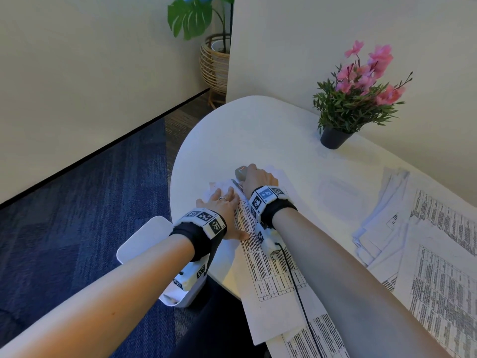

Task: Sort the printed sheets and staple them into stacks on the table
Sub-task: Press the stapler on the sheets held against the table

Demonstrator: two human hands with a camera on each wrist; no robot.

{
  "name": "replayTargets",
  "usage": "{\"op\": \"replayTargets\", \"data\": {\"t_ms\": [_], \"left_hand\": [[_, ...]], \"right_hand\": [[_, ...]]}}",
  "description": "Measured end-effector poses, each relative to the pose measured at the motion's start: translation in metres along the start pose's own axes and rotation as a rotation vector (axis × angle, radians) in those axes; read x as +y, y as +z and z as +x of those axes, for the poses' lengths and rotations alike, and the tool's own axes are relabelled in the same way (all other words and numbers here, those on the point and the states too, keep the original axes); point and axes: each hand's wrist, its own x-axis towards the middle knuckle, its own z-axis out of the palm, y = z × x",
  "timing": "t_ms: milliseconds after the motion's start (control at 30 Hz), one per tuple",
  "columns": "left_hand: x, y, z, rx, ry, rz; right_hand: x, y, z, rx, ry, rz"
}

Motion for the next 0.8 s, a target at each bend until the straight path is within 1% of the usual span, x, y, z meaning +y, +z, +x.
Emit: {"op": "replayTargets", "data": {"t_ms": [100, 167, 300, 433, 567, 667, 800], "left_hand": [[-0.001, 0.001, 0.001, 0.001, -0.003, -0.002], [-0.001, 0.002, 0.001, 0.003, 0.001, 0.004], [0.000, 0.001, 0.000, 0.006, 0.004, 0.006], [0.000, -0.001, 0.000, 0.009, 0.005, 0.004], [-0.002, 0.001, 0.001, 0.014, 0.008, -0.014], [-0.005, 0.006, 0.001, 0.025, 0.010, -0.026], [-0.009, 0.004, -0.001, 0.063, 0.031, -0.056]], "right_hand": [[0.000, 0.002, -0.001, 0.056, -0.106, -0.106], [0.002, 0.000, 0.000, 0.045, -0.138, -0.109], [0.001, -0.004, 0.000, -0.010, -0.069, -0.042], [-0.008, -0.004, -0.002, 0.012, 0.027, 0.040], [-0.012, -0.005, 0.001, 0.021, 0.073, 0.089], [-0.012, -0.008, 0.000, 0.027, 0.067, 0.093], [-0.005, -0.014, -0.015, 0.038, -0.022, 0.103]]}}
